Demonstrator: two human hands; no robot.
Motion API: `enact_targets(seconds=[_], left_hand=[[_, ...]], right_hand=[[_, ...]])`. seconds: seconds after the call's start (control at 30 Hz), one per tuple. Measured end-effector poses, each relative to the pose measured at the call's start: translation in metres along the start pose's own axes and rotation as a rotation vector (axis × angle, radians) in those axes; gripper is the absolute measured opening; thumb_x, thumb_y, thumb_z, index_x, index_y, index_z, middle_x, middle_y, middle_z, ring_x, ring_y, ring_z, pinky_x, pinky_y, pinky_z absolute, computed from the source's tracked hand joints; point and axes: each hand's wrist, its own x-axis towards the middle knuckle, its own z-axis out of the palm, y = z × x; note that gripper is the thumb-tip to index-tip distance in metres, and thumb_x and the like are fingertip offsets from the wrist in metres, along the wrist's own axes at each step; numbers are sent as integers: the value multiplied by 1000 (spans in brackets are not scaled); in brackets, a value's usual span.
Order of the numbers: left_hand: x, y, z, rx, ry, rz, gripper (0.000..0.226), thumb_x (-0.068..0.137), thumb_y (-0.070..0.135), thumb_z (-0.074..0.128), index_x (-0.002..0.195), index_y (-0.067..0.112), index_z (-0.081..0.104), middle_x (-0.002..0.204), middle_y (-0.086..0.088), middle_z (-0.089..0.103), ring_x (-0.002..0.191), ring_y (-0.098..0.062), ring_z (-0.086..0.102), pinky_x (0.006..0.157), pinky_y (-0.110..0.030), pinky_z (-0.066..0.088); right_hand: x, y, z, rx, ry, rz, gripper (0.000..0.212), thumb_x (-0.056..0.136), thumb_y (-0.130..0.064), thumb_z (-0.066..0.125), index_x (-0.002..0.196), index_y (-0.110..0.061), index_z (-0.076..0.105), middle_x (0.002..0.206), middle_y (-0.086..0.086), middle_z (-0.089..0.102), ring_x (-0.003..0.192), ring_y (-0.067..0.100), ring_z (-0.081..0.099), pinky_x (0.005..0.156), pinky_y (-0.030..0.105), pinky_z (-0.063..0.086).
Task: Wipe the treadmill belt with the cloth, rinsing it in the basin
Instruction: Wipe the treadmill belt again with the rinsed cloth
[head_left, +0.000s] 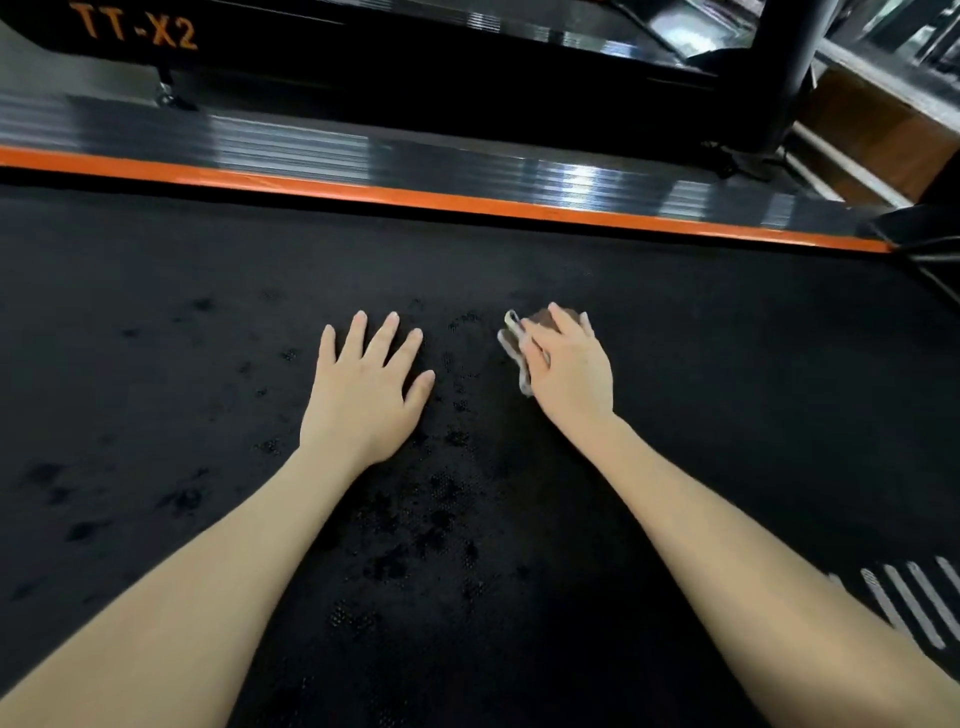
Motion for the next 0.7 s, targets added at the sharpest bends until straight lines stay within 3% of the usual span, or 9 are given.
enact_targets(seconds=[0.07,0.17,0.3,0.47,0.53,0.63,0.7], left_hand=[[1,-1,0,-11,17,-6,58,98,51,13,150,27,19,159,-1,12,146,-28,3,117,-49,2],[1,0,0,-14,36,-11,66,93,53,7,148,25,27,157,-4,21,145,-30,11,117,-51,7],[1,0,-1,-14,33,-8,68,91,54,9,145,23,35,154,-6,29,143,-33,19,116,-53,13],[3,-1,2,-21,60,-12,63,92,53,16,141,22,43,149,-7,38,140,-34,27,114,-54,19],[4,0,2,-24,67,-19,63,92,52,18,140,22,44,148,-8,39,140,-34,28,114,-54,20],[2,-1,3,-20,63,-17,63,92,53,18,141,22,43,149,-7,38,141,-33,27,114,-54,20],[2,-1,3,-12,62,-17,63,92,53,18,142,22,42,151,-7,36,141,-33,25,114,-54,19]], right_hand=[[-43,-7,-6,39,-20,-127,44,95,-32,33,117,-14,66,132,15,55,124,36,49,113,44,26],[-112,-11,-21,94,-187,-325,39,97,-35,37,119,-19,65,136,10,52,131,38,41,110,46,32],[-57,12,-11,72,-144,-469,46,99,-39,29,117,-18,66,134,11,54,128,33,46,110,45,33],[77,27,30,31,56,101,33,98,-28,42,121,-19,64,139,9,49,133,35,37,114,38,23],[82,12,34,39,56,121,35,97,-32,39,118,-21,65,136,9,52,129,37,41,113,44,27],[16,-11,19,116,-33,-205,41,92,-34,35,110,-19,69,127,9,58,120,33,51,108,44,36],[-34,-10,6,176,-155,-391,38,92,-34,39,116,-22,67,134,5,55,130,31,43,107,36,35]])
